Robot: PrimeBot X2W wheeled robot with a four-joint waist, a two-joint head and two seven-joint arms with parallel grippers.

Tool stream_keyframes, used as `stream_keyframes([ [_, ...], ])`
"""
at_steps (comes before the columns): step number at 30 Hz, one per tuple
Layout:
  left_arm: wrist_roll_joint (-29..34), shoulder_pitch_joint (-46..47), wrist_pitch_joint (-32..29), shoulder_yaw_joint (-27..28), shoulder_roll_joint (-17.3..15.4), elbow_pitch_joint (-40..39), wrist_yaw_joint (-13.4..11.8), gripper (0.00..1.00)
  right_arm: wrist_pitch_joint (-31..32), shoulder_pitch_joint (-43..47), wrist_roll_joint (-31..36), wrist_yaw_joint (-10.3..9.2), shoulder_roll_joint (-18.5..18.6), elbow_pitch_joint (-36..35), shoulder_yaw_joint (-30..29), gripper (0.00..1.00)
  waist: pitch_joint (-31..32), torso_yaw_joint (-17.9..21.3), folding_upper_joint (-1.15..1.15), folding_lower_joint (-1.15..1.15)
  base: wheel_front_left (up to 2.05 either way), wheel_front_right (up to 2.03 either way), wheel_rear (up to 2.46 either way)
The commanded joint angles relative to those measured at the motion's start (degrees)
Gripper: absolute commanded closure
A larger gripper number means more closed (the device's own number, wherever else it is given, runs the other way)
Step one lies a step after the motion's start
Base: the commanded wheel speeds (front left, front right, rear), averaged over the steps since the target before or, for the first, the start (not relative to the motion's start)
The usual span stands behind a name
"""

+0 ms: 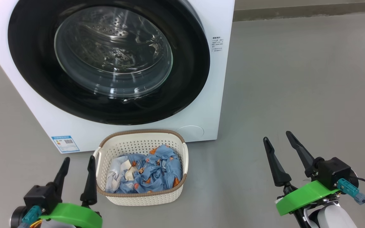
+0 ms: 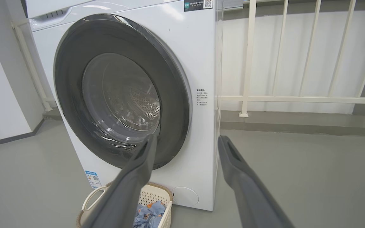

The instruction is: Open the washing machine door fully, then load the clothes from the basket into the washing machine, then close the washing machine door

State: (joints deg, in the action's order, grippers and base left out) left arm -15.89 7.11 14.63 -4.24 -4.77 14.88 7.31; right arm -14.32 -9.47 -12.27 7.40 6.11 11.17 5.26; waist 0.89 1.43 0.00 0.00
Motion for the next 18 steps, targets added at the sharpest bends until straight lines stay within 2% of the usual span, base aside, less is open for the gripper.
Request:
stream_keyframes([
  [1,-0.2,2.6,0.4,1.9,-1.0,-1.1,-0.1,0.00,-0.7,-1.7,0.0,0.09,0.2,-1.6,1.5,0.00,0.0,0.0,0.00,0.00,0.00,0.00,0.00],
  [18,-0.3,2.6,0.4,2.5,-0.7,-1.0,-0.2,0.00,-0.7,-1.8,-0.2,0.09,0.5,-1.4,1.5,0.00,-0.4,-0.2,0.00,0.00,0.00,0.00,0.00],
])
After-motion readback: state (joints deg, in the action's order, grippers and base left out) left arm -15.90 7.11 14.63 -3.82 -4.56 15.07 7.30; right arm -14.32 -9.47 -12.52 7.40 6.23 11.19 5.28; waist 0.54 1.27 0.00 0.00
